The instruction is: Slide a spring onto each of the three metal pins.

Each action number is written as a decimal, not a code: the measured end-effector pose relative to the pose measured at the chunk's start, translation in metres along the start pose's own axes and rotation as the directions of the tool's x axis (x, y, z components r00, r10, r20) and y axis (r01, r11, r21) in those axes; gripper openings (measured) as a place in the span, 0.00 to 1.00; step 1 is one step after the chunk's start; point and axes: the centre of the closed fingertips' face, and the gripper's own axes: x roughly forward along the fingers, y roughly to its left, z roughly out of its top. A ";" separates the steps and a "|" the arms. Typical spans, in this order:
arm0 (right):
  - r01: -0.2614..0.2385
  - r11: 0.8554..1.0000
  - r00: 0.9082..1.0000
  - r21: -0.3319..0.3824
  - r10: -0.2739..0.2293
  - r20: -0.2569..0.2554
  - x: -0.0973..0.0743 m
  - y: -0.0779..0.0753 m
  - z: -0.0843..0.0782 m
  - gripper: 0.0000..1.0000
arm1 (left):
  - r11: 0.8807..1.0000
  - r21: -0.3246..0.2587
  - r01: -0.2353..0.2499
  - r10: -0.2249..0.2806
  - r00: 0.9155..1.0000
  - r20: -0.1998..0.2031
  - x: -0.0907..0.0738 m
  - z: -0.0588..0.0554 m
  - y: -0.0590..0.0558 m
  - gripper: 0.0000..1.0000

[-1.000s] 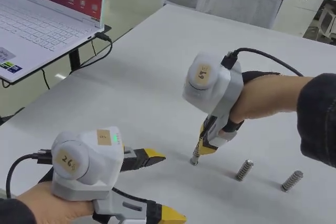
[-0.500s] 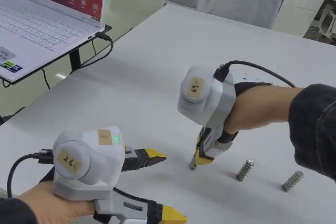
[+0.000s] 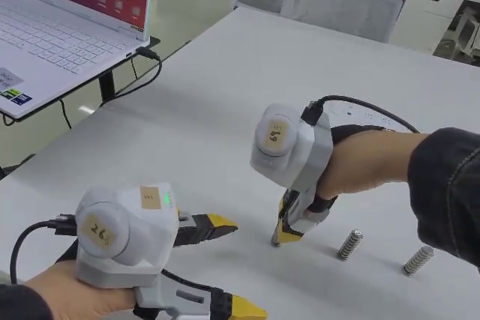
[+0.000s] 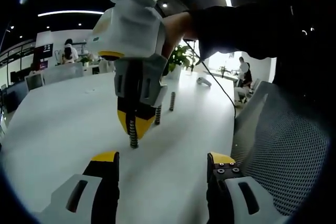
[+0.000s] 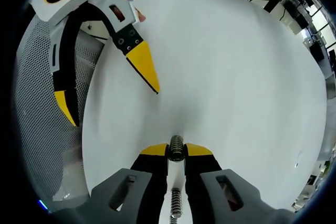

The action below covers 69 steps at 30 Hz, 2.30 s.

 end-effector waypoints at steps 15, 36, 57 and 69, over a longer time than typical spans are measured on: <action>-0.003 1.000 1.000 0.016 0.002 0.021 -0.002 0.002 -0.002 0.18 | 1.000 0.004 0.001 -0.001 1.000 -0.001 -0.001 0.001 0.000 0.64; 0.045 0.994 0.992 0.097 -0.056 0.117 -0.022 -0.003 -0.021 0.39 | 1.000 0.017 0.014 -0.014 1.000 -0.009 0.003 0.005 0.001 0.64; 0.079 0.966 0.973 0.246 -0.128 0.191 -0.042 -0.009 -0.065 0.47 | 0.999 0.030 0.033 -0.033 0.999 -0.022 0.010 0.013 -0.002 0.64; 0.094 0.937 0.963 0.337 -0.172 0.208 -0.046 -0.007 -0.100 0.48 | 0.998 0.041 0.047 -0.045 0.998 -0.039 0.014 0.015 -0.003 0.64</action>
